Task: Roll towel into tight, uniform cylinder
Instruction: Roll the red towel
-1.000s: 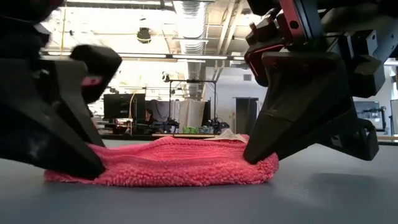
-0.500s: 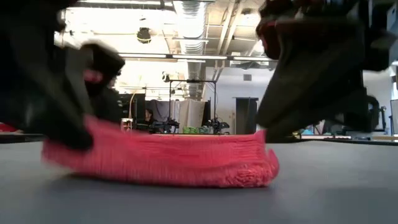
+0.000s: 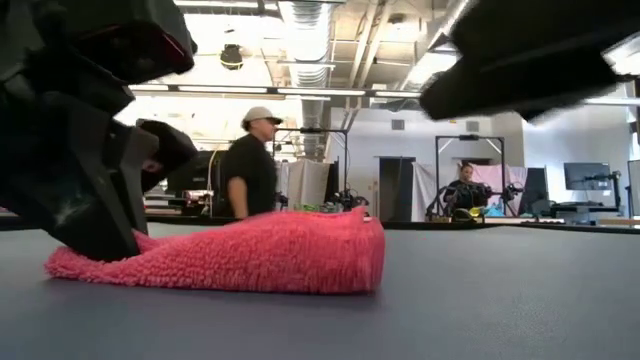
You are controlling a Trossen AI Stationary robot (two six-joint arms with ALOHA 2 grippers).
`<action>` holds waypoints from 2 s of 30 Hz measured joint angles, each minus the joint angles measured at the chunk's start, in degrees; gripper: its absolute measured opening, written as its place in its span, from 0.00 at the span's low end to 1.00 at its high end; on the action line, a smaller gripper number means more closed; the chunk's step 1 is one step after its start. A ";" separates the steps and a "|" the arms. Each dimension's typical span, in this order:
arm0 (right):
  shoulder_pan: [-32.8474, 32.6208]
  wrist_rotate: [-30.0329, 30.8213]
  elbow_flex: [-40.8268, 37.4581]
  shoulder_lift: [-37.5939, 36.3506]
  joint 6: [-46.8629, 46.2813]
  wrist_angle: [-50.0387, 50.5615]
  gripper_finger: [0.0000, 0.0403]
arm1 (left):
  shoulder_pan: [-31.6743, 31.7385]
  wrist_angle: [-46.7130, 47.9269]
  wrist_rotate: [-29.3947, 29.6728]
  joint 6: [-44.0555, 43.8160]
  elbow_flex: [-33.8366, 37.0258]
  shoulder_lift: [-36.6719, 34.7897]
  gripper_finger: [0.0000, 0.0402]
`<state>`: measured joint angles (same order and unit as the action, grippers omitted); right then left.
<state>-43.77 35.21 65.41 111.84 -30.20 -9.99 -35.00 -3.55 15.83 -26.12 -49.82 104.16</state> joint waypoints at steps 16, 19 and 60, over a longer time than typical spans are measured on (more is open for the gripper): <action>4.10 5.86 21.43 15.18 19.43 25.12 0.44 | 3.91 -0.38 -7.06 -2.06 1.24 0.00 0.00; 4.79 5.78 21.57 14.64 15.91 27.43 0.44 | 3.91 -0.15 -7.56 -1.92 1.24 0.00 0.00; 14.25 -28.11 21.54 15.03 -25.48 27.68 0.05 | -9.76 -23.93 10.38 25.90 10.66 -9.02 0.04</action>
<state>-29.52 7.11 86.95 126.87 -55.68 17.69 -44.76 -27.48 26.21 -0.23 -39.16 95.14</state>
